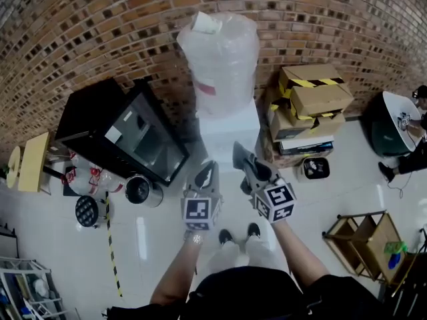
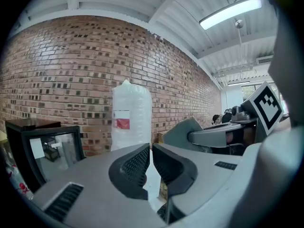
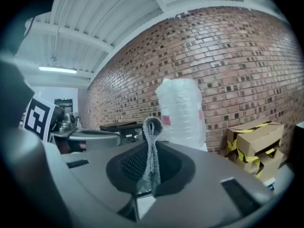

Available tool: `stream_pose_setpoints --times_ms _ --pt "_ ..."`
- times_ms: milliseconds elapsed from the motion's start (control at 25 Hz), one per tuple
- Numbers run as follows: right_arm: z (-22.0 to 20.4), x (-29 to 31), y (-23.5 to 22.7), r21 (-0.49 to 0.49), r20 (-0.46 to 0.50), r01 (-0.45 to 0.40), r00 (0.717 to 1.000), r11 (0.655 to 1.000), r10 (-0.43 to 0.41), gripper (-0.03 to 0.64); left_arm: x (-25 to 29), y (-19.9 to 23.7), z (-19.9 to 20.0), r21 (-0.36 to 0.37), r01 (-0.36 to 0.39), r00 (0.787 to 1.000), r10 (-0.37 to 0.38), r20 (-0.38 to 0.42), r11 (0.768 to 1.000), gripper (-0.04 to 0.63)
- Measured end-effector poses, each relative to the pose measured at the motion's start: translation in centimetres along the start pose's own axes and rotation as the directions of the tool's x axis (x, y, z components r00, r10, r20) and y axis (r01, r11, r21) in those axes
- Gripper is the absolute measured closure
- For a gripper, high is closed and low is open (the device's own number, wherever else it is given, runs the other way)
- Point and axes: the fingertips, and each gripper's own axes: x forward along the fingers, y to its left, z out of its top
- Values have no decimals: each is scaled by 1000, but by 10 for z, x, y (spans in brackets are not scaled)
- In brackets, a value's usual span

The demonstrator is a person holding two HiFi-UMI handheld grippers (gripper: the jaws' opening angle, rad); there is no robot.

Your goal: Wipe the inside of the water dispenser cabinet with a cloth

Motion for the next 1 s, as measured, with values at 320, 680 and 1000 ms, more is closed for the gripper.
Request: stream_pose_setpoints --times_ms 320,680,1000 --pt "-53 36 -31 -28 -47 -68 997 997 67 593 25 6 -56 -35 -37 999 37 -14 999 575" --pt "-329 155 -104 -128 -100 -145 986 981 133 592 87 36 -346 -20 -26 994 24 -105 999 574" --pt "-577 240 -162 -172 -129 -191 977 966 171 593 137 62 -562 -18 -14 998 13 -54 1000 574"
